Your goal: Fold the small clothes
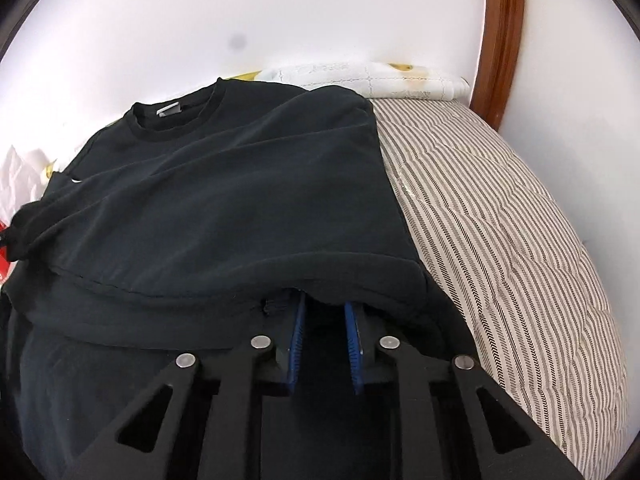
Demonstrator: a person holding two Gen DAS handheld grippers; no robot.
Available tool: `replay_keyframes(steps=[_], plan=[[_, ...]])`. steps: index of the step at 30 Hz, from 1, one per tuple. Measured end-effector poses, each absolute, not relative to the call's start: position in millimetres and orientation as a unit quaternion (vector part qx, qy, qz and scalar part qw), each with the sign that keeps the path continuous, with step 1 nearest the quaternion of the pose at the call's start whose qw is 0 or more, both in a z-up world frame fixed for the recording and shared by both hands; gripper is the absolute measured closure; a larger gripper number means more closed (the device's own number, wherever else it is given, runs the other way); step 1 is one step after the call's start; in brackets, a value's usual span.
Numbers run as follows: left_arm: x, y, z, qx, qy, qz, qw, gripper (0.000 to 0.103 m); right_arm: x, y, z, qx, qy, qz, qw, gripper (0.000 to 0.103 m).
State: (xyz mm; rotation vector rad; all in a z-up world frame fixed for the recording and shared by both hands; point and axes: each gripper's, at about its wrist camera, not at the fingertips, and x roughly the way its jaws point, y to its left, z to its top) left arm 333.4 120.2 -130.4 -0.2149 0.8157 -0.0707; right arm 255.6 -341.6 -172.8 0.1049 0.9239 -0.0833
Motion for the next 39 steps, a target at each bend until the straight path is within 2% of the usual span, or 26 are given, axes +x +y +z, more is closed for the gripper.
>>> replay_keyframes(steps=[8, 14, 17, 22, 26, 34, 39], plan=[[332, 136, -165, -0.112, 0.446, -0.016, 0.888, 0.097, 241, -342, -156, 0.036, 0.453, -0.015, 0.891, 0.089], [325, 130, -168, -0.078, 0.441, 0.001, 0.894, 0.093, 231, -340, -117, 0.031, 0.395, 0.026, 0.918, 0.087], [321, 126, -166, -0.069, 0.439, 0.005, 0.896, 0.093, 251, -341, -127, 0.02, 0.402, 0.011, 0.916, 0.086], [310, 126, -164, -0.072, 0.435, -0.002, 0.898, 0.093, 281, -348, -173, -0.01, 0.446, -0.045, 0.894, 0.087], [299, 124, -160, -0.07, 0.429, -0.002, 0.901, 0.093, 269, -351, -166, 0.001, 0.436, -0.056, 0.898, 0.087], [274, 109, -146, -0.051, 0.412, -0.002, 0.91, 0.093, 225, -348, -144, 0.019, 0.431, -0.042, 0.901, 0.077], [251, 99, -131, -0.051, 0.402, -0.017, 0.914, 0.093, 190, -348, -132, 0.02, 0.412, -0.048, 0.909, 0.076]])
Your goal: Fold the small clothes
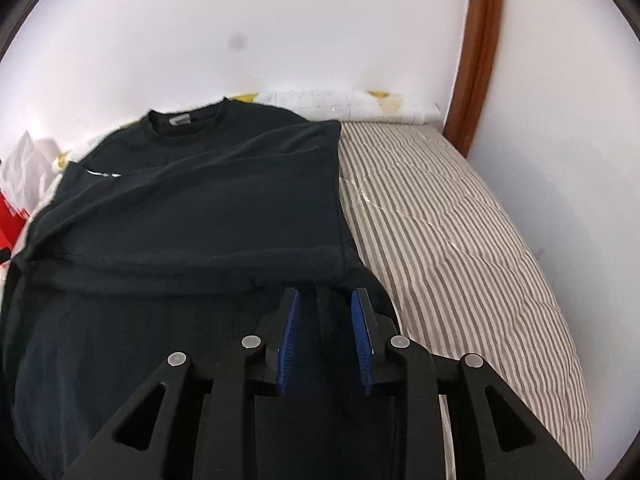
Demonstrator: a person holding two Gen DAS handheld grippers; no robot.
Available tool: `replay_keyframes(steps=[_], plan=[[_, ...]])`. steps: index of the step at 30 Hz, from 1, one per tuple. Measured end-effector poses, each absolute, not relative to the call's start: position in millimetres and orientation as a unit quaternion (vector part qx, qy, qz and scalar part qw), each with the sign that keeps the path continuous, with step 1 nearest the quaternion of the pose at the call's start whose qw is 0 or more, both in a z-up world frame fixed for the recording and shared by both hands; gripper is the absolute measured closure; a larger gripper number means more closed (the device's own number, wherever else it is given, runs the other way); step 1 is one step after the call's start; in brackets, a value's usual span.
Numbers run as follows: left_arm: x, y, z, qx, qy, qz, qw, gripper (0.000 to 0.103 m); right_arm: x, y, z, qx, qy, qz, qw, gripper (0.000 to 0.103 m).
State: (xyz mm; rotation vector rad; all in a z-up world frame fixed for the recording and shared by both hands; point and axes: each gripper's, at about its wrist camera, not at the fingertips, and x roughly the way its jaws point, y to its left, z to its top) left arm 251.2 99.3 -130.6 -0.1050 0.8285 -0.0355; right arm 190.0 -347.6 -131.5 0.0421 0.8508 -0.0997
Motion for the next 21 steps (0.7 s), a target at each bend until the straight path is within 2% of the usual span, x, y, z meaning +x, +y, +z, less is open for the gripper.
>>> replay_keyframes(steps=[13, 15, 17, 21], plan=[[184, 85, -110, -0.048, 0.393, -0.028, 0.918, 0.092, 117, -341, -118, 0.03, 0.414, -0.039, 0.909, 0.076], [172, 86, -113, -0.049, 0.394, -0.027, 0.918, 0.084, 107, -341, -121, 0.032, 0.422, -0.034, 0.905, 0.073], [159, 90, -120, -0.053, 0.397, -0.025, 0.916, 0.062, 97, -341, -126, 0.031, 0.431, -0.033, 0.901, 0.071], [137, 96, -130, -0.057, 0.398, -0.023, 0.915, 0.061, 78, -344, -134, 0.031, 0.429, -0.038, 0.902, 0.071]])
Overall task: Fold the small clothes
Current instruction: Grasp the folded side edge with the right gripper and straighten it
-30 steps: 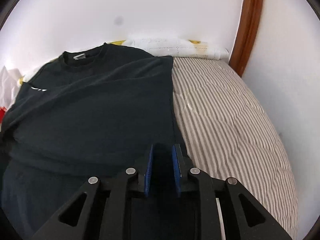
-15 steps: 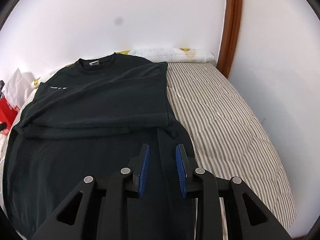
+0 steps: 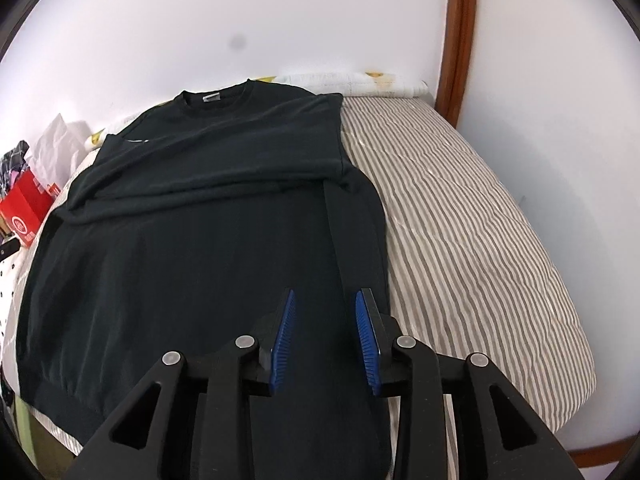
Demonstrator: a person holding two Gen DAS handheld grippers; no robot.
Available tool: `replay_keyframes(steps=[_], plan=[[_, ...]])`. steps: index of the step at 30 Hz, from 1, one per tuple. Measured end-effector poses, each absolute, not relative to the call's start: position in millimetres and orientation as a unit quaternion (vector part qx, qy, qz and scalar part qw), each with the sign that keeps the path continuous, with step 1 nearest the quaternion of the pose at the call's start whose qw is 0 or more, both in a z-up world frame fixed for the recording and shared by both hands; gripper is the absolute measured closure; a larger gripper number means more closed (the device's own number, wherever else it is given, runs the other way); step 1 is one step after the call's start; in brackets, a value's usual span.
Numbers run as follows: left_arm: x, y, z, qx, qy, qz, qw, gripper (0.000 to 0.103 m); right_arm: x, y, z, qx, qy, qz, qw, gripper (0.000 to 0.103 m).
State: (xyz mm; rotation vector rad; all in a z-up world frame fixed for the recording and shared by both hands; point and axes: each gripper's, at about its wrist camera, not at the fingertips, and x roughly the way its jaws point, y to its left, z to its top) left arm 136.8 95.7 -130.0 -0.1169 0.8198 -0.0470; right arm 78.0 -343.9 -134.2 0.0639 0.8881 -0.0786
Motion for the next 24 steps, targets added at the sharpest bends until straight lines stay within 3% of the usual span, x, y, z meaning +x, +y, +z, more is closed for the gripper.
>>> replay_keyframes(steps=[21, 24], plan=[[60, 128, -200, -0.098, 0.424, -0.025, 0.9, 0.062, 1, -361, -182, 0.053, 0.433, -0.019, 0.9, 0.071], [58, 123, -200, -0.08, 0.421, -0.015, 0.903, 0.07, -3, -357, -186, 0.042, 0.436, -0.02, 0.899, 0.07]])
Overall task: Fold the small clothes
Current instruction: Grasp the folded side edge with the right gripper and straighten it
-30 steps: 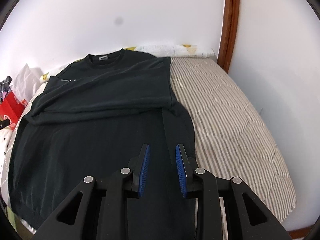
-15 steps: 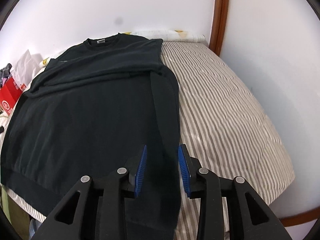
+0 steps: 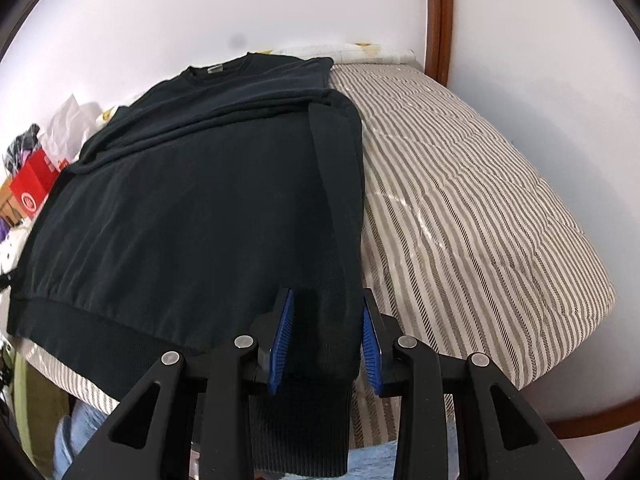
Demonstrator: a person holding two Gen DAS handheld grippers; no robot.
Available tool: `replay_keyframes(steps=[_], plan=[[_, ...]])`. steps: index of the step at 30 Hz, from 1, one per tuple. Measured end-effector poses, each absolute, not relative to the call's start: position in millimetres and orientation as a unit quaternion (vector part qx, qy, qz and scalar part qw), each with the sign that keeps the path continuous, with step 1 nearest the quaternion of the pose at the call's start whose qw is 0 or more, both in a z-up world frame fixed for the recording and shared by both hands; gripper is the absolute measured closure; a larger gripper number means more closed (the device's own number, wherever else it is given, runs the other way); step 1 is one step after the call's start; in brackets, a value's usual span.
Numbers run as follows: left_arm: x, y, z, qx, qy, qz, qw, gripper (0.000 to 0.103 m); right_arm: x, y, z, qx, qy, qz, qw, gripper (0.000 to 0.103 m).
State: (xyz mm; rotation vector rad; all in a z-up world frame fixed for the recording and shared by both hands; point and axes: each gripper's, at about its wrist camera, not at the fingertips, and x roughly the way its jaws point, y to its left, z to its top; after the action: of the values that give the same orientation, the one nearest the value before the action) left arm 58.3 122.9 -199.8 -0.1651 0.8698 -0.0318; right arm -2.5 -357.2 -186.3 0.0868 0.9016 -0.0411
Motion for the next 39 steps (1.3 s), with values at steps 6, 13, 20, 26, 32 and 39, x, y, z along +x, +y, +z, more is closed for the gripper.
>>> replay_keyframes(steps=[6, 13, 20, 26, 32, 39], plan=[[51, 113, -200, -0.064, 0.422, -0.028, 0.904, 0.074, -4, -363, -190, 0.061, 0.43, -0.019, 0.9, 0.067], [54, 109, -200, -0.052, 0.422, -0.014, 0.905, 0.09, 17, -358, -190, 0.072, 0.425, -0.014, 0.902, 0.067], [52, 121, -184, -0.09, 0.422, -0.016, 0.902, 0.096, 27, -344, -174, 0.048, 0.406, 0.009, 0.913, 0.096], [34, 123, -158, -0.093, 0.396, -0.023, 0.913, 0.096, 0, -365, -147, 0.087, 0.376, 0.036, 0.922, 0.097], [7, 128, -134, -0.094, 0.376, -0.043, 0.921, 0.096, -40, -371, -122, 0.106, 0.333, 0.067, 0.935, 0.097], [25, 134, -119, -0.116, 0.358, -0.047, 0.925, 0.097, -23, -368, -100, 0.107, 0.313, 0.067, 0.941, 0.097]])
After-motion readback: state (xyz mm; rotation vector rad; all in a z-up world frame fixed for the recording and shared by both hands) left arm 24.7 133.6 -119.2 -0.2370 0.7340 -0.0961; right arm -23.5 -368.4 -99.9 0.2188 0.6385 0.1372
